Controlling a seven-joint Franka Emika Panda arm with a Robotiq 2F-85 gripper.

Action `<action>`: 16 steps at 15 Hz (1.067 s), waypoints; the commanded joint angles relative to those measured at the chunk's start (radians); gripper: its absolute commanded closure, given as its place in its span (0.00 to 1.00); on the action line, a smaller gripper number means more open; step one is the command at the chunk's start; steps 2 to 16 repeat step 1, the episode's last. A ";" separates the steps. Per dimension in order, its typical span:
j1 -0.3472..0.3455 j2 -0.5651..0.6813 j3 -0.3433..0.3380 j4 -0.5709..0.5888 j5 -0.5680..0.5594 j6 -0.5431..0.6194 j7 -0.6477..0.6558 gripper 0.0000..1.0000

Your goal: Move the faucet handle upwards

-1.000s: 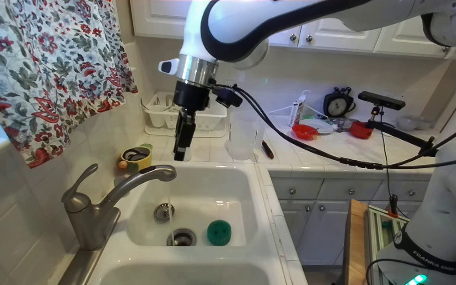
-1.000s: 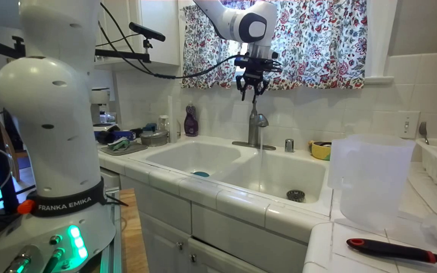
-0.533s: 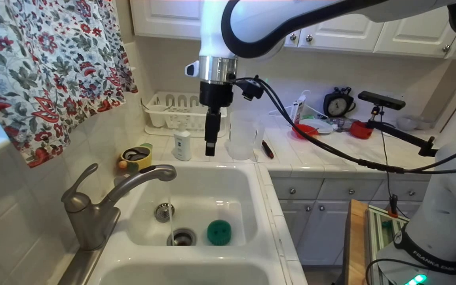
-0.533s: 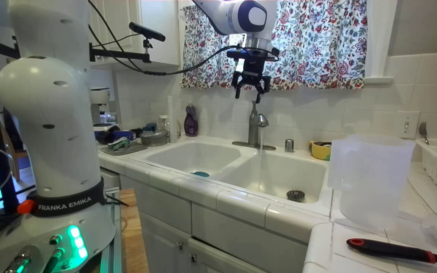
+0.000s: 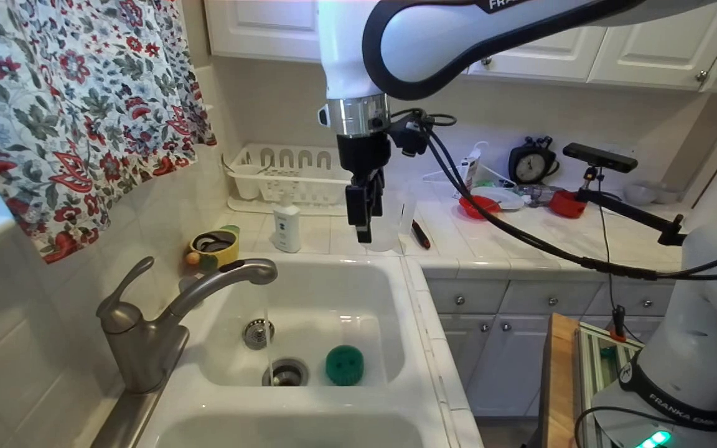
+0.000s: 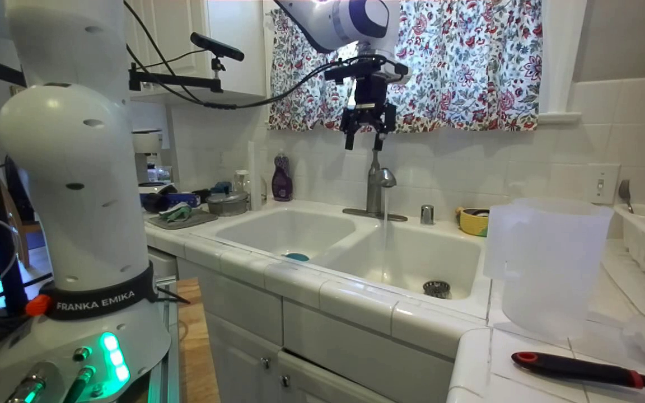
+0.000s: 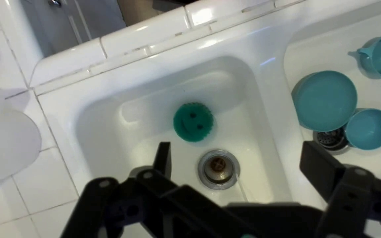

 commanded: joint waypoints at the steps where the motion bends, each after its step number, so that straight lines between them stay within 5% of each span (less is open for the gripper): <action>1: 0.017 0.001 -0.013 0.003 -0.010 -0.007 0.016 0.00; 16: 0.017 0.001 -0.013 0.003 -0.010 -0.007 0.016 0.00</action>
